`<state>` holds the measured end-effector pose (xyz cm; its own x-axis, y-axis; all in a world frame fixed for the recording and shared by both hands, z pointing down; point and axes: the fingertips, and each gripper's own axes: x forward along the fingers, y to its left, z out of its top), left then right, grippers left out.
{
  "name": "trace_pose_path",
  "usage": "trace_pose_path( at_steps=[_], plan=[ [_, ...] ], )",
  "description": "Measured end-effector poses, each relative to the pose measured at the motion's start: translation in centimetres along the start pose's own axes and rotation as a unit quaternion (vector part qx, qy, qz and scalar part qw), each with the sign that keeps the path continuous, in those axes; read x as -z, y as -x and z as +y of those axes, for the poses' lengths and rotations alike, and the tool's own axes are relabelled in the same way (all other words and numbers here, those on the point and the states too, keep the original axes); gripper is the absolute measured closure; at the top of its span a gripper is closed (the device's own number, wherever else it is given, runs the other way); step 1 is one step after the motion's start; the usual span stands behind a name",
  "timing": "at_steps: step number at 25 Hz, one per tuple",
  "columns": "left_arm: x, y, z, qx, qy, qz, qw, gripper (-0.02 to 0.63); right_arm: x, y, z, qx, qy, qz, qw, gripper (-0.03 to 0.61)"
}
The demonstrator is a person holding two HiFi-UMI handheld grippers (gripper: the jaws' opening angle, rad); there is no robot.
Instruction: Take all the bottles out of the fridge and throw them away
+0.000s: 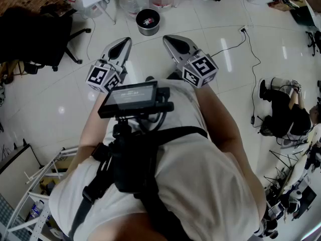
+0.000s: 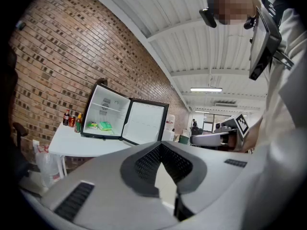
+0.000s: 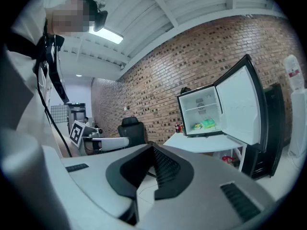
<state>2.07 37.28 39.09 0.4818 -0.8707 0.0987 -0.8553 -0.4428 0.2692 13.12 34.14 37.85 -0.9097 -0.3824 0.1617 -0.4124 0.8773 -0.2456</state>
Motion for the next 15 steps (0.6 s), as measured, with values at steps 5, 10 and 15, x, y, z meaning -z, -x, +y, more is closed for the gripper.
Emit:
trace_pose_path(
  at_steps=[5,10,15],
  plan=[
    [-0.9,-0.8,1.0,0.007,-0.017,-0.005,0.9998,0.601,-1.5,-0.5,-0.3,0.002,0.007,-0.007,1.0,0.566],
    [-1.2,-4.3,2.7,0.0,-0.015,0.014,0.9998,0.601,-2.1,-2.1,-3.8,-0.002,-0.012,-0.011,1.0,0.566],
    [-1.3,-8.5,4.6,-0.002,-0.03,0.038,0.9988,0.601,-1.6,-5.4,-9.5,-0.018,-0.038,-0.02,0.999,0.566]
  ],
)
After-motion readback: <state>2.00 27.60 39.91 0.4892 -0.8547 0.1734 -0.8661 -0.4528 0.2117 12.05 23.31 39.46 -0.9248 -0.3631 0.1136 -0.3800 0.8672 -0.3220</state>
